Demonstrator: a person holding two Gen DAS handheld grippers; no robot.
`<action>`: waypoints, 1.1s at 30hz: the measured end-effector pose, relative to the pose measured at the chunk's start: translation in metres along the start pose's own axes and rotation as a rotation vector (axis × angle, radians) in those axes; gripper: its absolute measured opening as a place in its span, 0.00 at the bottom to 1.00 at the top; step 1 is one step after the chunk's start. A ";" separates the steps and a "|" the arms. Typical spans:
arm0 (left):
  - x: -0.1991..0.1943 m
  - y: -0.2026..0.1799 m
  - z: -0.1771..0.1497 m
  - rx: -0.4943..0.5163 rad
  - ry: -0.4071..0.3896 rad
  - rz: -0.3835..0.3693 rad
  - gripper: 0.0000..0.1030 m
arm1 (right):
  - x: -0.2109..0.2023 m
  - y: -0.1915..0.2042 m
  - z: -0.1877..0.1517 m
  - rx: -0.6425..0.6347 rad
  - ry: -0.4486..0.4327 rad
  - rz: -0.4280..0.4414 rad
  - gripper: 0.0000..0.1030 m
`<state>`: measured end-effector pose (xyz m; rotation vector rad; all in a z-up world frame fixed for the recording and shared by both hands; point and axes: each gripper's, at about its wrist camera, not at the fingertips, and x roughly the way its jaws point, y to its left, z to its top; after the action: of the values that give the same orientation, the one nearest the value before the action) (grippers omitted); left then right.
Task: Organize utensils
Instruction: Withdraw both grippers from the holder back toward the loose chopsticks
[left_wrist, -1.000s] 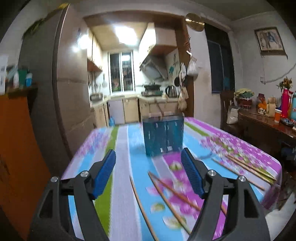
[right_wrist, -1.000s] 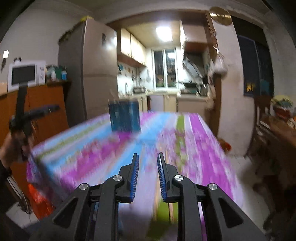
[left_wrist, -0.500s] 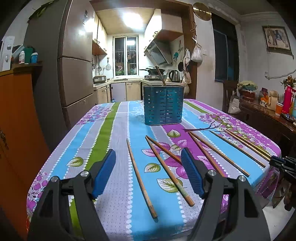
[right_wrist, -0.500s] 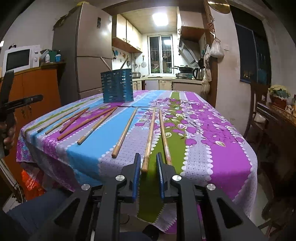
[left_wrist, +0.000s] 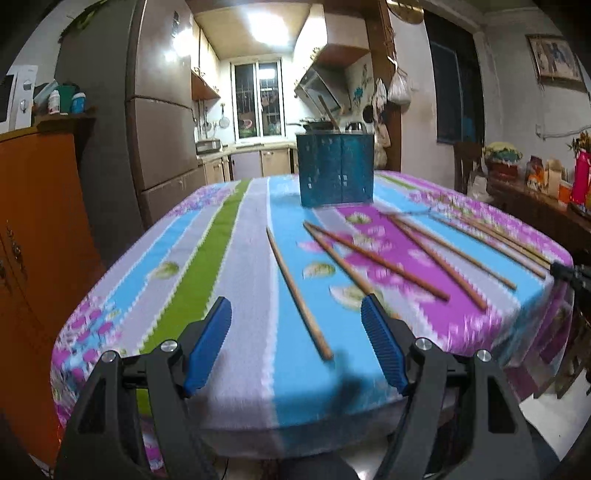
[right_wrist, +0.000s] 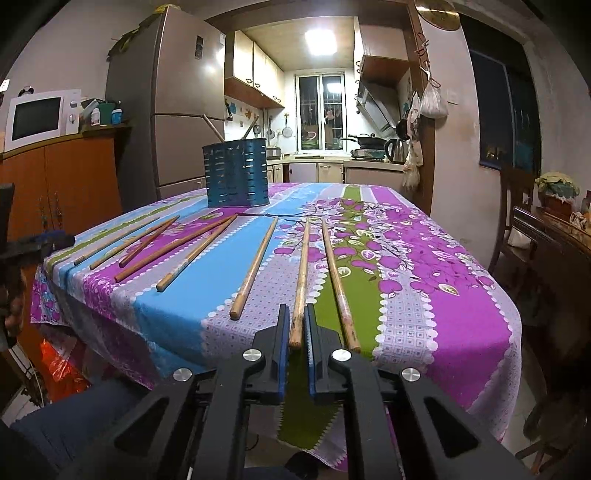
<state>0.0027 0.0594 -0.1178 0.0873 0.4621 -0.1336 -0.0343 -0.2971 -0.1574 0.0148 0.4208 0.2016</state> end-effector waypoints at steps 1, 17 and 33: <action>0.002 0.000 -0.001 -0.004 0.006 -0.002 0.67 | 0.000 0.000 0.001 -0.003 0.003 -0.002 0.09; 0.014 -0.003 -0.003 -0.021 0.009 0.022 0.66 | 0.000 0.000 0.000 0.002 0.018 -0.003 0.09; 0.008 -0.001 0.003 -0.036 0.002 0.038 0.66 | 0.001 0.001 0.000 0.006 0.019 0.008 0.10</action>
<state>0.0114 0.0572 -0.1188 0.0608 0.4649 -0.0874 -0.0340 -0.2962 -0.1575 0.0204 0.4400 0.2081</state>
